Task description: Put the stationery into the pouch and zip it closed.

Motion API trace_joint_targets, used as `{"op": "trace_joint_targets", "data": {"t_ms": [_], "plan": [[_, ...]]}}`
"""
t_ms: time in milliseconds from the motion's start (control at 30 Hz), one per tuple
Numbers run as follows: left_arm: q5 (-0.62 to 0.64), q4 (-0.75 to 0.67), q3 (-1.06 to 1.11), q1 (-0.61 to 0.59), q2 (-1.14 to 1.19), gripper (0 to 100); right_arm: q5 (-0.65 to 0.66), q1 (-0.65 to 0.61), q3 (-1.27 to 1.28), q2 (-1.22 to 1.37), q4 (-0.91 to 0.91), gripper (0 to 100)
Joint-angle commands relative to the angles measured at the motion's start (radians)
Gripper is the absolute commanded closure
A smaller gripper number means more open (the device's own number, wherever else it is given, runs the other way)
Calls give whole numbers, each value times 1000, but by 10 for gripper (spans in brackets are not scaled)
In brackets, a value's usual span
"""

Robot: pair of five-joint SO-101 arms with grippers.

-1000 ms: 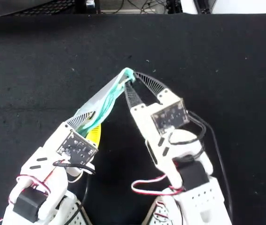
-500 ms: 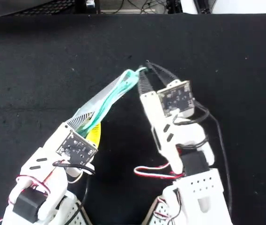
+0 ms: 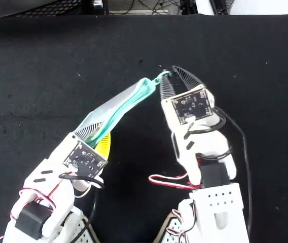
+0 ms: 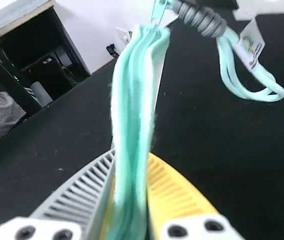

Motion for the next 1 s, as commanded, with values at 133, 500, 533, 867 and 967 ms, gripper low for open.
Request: {"op": "trace_joint_targets", "data": {"t_ms": [133,500,533,867,967], "plan": [[11,28,-1,-10,-2,970,8,193,-67,48,-91,985],[11,28,-1,-10,-2,970,8,201,-87,85,-91,985],[11,28,-1,-10,-2,970,8,212,-93,91,-91,985],[11,28,-1,-10,-2,970,8,222,-128,143,-89,985],[11,28,-1,-10,-2,970,8,222,-122,145,-84,985]]}}
